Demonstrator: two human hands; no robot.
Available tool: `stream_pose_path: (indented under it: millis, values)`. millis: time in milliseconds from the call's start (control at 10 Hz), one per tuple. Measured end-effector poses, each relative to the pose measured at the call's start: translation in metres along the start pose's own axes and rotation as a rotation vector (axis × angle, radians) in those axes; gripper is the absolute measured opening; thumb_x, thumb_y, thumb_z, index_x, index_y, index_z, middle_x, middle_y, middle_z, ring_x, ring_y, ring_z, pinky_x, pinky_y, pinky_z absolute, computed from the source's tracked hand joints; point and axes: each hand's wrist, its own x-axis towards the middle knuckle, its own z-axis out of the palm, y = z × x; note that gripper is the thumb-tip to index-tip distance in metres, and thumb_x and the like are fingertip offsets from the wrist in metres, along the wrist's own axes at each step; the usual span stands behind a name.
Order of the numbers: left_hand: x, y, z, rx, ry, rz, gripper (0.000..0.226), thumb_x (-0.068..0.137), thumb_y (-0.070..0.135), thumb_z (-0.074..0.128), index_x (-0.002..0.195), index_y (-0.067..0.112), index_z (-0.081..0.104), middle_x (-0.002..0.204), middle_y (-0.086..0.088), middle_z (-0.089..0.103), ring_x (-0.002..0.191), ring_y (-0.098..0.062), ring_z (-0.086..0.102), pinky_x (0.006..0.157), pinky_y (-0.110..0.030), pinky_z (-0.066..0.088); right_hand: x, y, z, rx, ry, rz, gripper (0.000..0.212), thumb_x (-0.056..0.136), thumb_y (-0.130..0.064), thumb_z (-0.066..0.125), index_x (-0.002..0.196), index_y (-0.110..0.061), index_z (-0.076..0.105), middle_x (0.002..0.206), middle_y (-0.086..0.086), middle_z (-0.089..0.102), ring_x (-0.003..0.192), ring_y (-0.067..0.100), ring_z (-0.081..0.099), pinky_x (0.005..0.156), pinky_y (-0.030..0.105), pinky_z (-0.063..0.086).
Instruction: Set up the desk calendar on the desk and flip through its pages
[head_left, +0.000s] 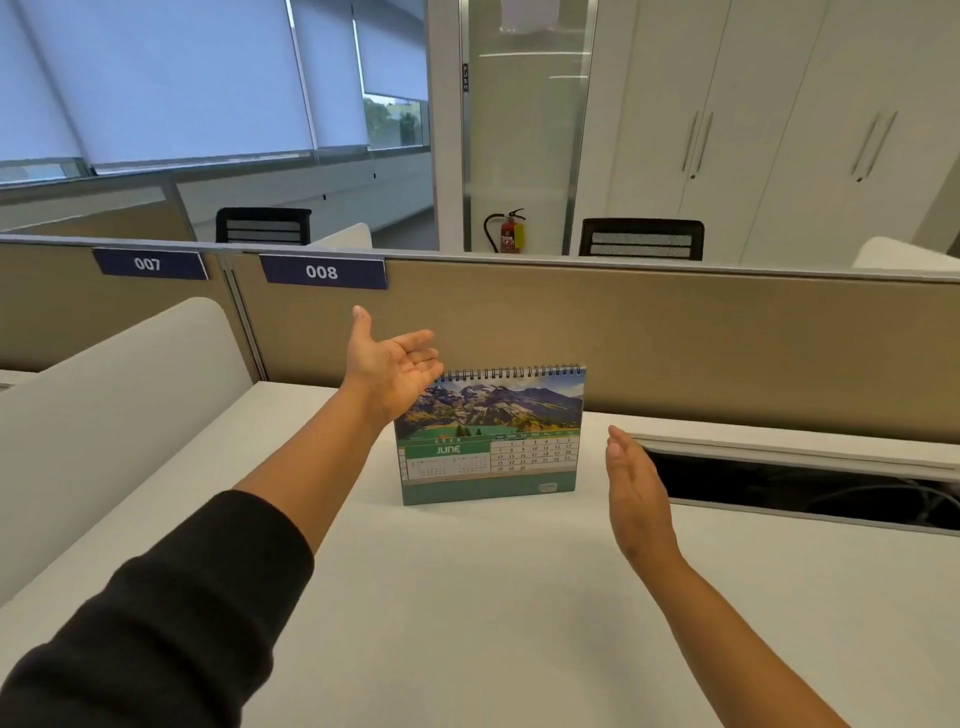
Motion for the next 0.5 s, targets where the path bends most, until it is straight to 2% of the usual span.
stream_pose_path:
  millis: [200,400,500]
  values:
    - [0.002,0.005,-0.004,-0.025,0.011,0.0,0.094,0.083,0.07,0.017,0.128,-0.009,0.042,0.15,-0.031,0.016,0.14,-0.042,0.012,0.113,-0.045,0.02,0.0,0.005,0.005,-0.008,0.004,0.027,0.043,0.098,-0.035,0.03,0.138,-0.021,0.037,0.146,0.003,0.039,0.133,0.02,0.035,0.099,0.028,0.029]
    - [-0.001,0.004,-0.007,-0.101,-0.041,0.074,0.087,0.086,0.066,0.018,0.123,-0.007,0.047,0.148,-0.029,0.026,0.14,-0.037,0.02,0.112,-0.042,0.025,-0.003,0.013,0.008,-0.002,0.002,0.031,0.043,0.098,-0.034,0.03,0.139,-0.02,0.037,0.145,0.004,0.04,0.132,0.02,0.036,0.095,0.025,0.029]
    - [-0.005,0.001,-0.009,-0.091,-0.089,0.122,0.077,0.088,0.062,0.022,0.122,-0.001,0.051,0.145,-0.025,0.034,0.137,-0.035,0.028,0.11,-0.042,0.029,-0.001,0.017,0.009,0.019,0.026,0.035,0.043,0.098,-0.034,0.03,0.138,-0.021,0.037,0.145,0.003,0.04,0.132,0.018,0.036,0.096,0.024,0.029]
